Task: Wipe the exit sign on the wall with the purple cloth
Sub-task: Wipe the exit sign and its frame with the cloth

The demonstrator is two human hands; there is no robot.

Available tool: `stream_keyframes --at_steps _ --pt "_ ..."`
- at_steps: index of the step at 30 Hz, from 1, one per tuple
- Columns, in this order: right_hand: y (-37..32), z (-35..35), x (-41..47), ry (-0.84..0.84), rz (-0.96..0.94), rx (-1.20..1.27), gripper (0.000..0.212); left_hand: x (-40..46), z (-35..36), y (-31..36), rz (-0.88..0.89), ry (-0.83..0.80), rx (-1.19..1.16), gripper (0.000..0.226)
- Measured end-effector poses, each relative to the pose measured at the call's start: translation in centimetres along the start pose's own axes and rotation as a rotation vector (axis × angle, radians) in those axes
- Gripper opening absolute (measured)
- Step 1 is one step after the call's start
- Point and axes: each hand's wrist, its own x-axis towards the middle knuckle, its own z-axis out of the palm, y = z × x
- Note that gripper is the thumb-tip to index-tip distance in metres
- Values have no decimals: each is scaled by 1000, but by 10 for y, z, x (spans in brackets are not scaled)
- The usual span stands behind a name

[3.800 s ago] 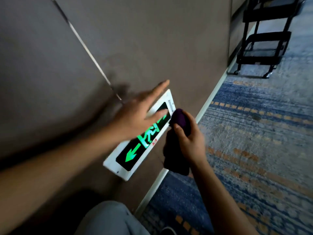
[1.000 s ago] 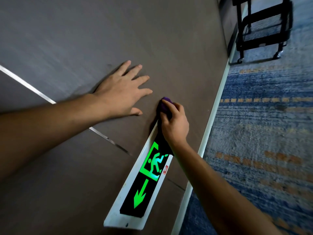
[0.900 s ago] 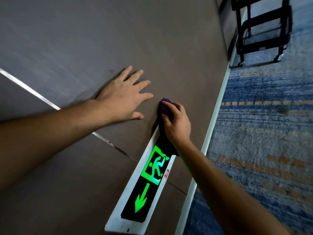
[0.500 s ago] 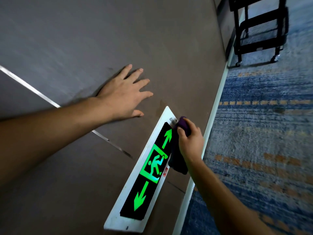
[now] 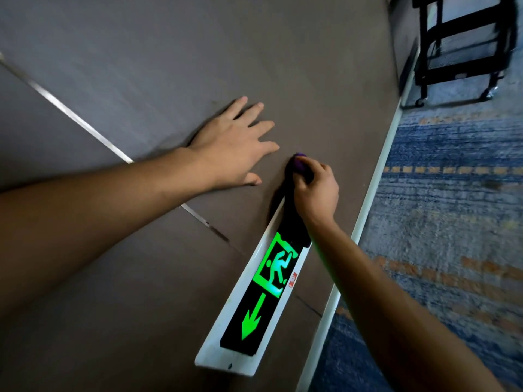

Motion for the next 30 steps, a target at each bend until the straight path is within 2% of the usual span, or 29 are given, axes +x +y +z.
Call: stream_keyframes --at_steps 7,17,21,24,27,30 --pt "-2 -3 -22 -55 97 -38 48 -7 -2 1 -48 10 20 77" --pt "-2 -3 -112 -125 -32 -82 52 -38 4 17 -30 -19 65 73" --pt "0 -11 -130 -219 -90 -70 52 -62 6 17 -16 -25 83 72" --pt "2 -29 -104 -191 16 97 51 -73 6 17 -13 -20 76 72" --pt "4 -45 -70 -111 124 106 50 -78 7 19 -24 -12 71 73" --pt "5 -43 -68 -208 142 62 50 -82 8 20 -27 -6 57 75"
